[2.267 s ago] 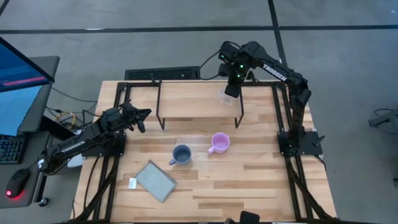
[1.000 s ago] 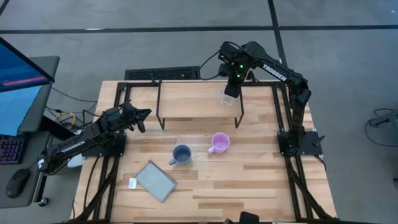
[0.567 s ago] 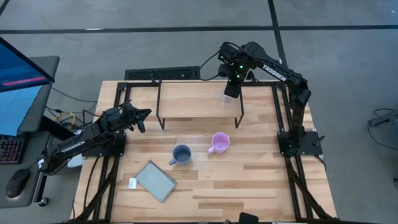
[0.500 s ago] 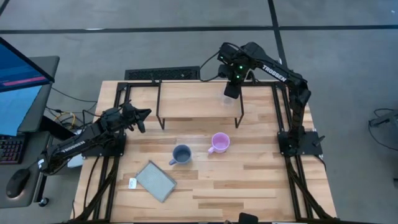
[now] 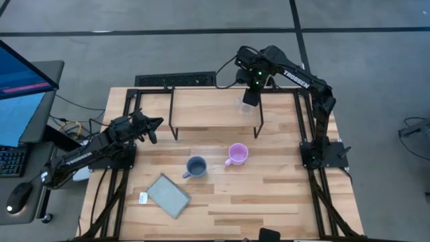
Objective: Stack small to large cups/mugs on shelf
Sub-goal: Put the pink mug on the shelf
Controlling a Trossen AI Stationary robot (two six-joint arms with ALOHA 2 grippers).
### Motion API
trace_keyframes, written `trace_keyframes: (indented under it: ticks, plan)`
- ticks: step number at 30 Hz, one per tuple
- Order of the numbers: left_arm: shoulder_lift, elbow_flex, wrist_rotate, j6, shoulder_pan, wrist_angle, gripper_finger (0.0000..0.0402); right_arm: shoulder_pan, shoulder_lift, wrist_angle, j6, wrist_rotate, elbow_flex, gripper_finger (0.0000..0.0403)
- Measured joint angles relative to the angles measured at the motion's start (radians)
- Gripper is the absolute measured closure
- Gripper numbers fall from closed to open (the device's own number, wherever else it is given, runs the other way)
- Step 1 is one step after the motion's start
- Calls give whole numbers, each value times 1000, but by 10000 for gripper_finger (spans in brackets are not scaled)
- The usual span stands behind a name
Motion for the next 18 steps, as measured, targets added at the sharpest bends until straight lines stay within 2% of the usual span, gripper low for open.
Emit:
trace_keyframes:
  ticks: [7,16,18]
  plan:
    - [0,0,0,1,0,0,368,0,0,0,-5,0,16,182]
    - [0,0,0,24,0,0,368,10,-2,6,-4,0,258,179]
    - [0,0,0,24,0,0,368,23,-22,38,3,1,269,180]
